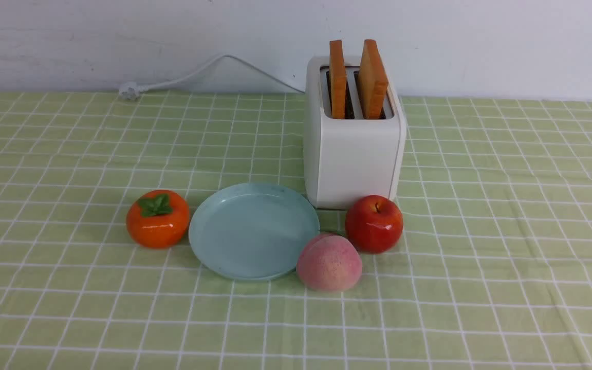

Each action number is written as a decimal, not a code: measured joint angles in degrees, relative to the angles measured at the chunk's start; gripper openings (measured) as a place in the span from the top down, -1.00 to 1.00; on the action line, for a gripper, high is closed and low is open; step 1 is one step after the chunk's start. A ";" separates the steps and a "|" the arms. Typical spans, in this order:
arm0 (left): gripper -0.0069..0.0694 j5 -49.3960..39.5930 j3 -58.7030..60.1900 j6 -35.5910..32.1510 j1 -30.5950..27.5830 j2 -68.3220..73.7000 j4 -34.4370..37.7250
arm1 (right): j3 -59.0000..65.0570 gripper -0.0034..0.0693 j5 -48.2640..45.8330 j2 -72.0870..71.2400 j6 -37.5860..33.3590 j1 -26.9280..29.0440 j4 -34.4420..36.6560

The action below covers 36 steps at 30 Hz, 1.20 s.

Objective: Take toasted bread from bread machine on green coffee tablecloth place on plate.
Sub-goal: 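Reach for a toast slice standing in the toaster with the left gripper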

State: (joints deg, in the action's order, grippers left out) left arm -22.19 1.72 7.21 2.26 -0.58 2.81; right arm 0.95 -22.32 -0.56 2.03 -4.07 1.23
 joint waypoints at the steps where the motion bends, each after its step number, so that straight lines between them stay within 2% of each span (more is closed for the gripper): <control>1: 0.19 0.00 0.00 0.00 0.00 0.00 0.00 | 0.00 0.25 0.00 0.00 0.00 0.00 0.00; 36: 0.19 1.71 0.00 0.00 0.00 0.00 -0.76 | 0.00 0.25 0.00 0.00 0.00 0.00 0.00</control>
State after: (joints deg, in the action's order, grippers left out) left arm -20.48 1.72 7.21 2.26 -0.58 2.05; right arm 0.95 -22.32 -0.56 2.03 -4.07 1.23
